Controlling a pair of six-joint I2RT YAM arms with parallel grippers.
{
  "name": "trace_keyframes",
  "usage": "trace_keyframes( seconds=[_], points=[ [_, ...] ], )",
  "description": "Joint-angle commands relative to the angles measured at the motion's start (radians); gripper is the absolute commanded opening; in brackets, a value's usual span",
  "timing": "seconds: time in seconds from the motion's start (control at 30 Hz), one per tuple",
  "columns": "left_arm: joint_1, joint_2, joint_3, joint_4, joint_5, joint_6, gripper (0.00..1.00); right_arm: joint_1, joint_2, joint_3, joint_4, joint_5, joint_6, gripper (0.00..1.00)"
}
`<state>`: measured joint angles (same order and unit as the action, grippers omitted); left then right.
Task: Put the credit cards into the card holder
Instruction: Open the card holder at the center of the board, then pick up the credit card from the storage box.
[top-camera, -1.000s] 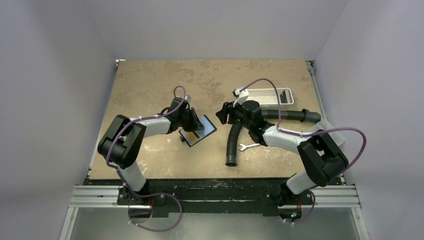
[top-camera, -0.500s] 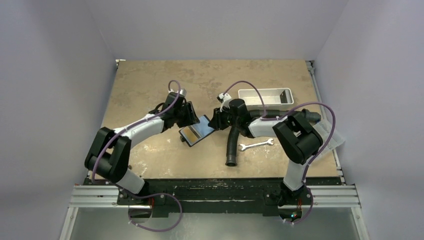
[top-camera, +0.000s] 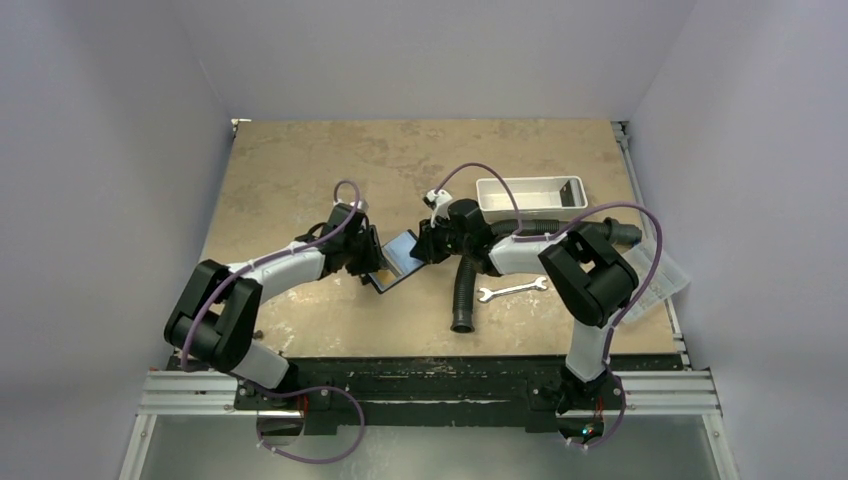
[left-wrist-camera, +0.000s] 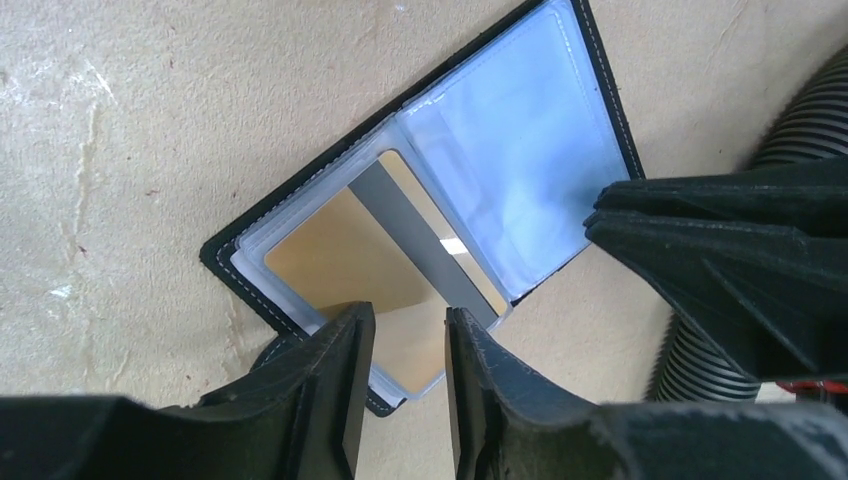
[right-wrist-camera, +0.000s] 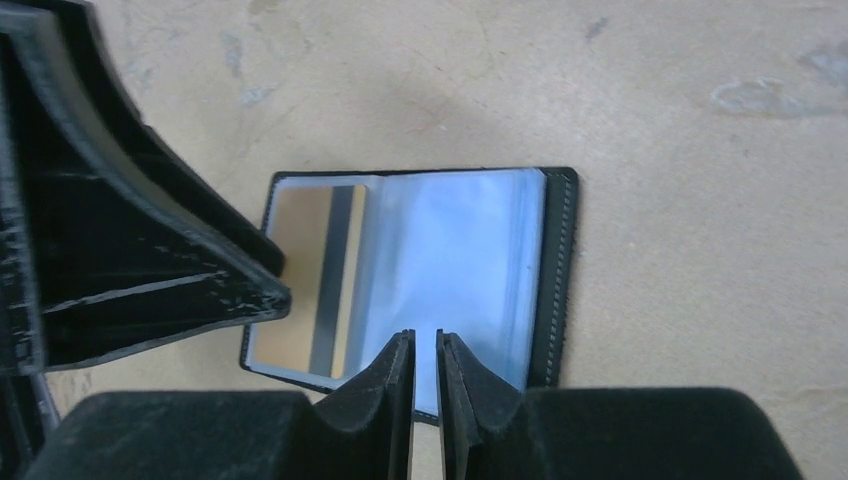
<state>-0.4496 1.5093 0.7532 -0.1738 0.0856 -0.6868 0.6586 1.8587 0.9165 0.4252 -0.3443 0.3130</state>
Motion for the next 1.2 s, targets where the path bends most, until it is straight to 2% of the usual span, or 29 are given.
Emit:
trace_keyframes(
  seconds=[0.0,0.1,0.17,0.23,0.37,0.43,0.53,0.63,0.8,0.93,1.17],
  points=[
    [0.01,-0.056,0.005,-0.051,-0.011,0.04,0.4,-0.002,0.008,0.021,-0.035,0.079,-0.005,0.2],
    [0.02,-0.099,0.11,-0.113,0.008,0.084,0.5,-0.003,0.019,0.037,-0.06,0.06,0.008,0.2],
    [0.027,-0.111,0.211,-0.164,0.021,0.123,0.55,-0.003,-0.047,0.039,-0.08,0.061,0.019,0.21],
    [0.028,-0.108,0.328,-0.211,0.033,0.164,0.61,-0.003,-0.135,0.055,-0.141,0.092,0.029,0.26],
    [0.026,-0.056,0.536,-0.236,0.112,0.224,0.71,-0.01,-0.29,0.148,-0.356,0.334,-0.029,0.5],
    [0.025,-0.019,0.589,-0.226,0.147,0.236,0.76,-0.032,-0.324,0.211,-0.483,0.516,-0.082,0.71],
    [0.016,0.001,0.588,-0.203,0.159,0.25,0.82,-0.115,-0.309,0.32,-0.679,0.717,-0.161,0.83],
    [0.014,-0.01,0.534,-0.179,0.16,0.273,0.83,-0.218,-0.29,0.382,-0.778,0.858,-0.241,0.93],
    [0.013,-0.037,0.485,-0.192,0.133,0.321,0.84,-0.401,-0.262,0.447,-0.825,0.802,-0.356,0.99],
    [0.011,-0.058,0.464,-0.171,0.151,0.309,0.85,-0.512,-0.165,0.552,-0.901,0.73,-0.377,0.99],
    [0.011,-0.049,0.453,-0.154,0.192,0.291,0.85,-0.588,-0.019,0.67,-0.963,0.798,-0.409,0.97]
  ],
)
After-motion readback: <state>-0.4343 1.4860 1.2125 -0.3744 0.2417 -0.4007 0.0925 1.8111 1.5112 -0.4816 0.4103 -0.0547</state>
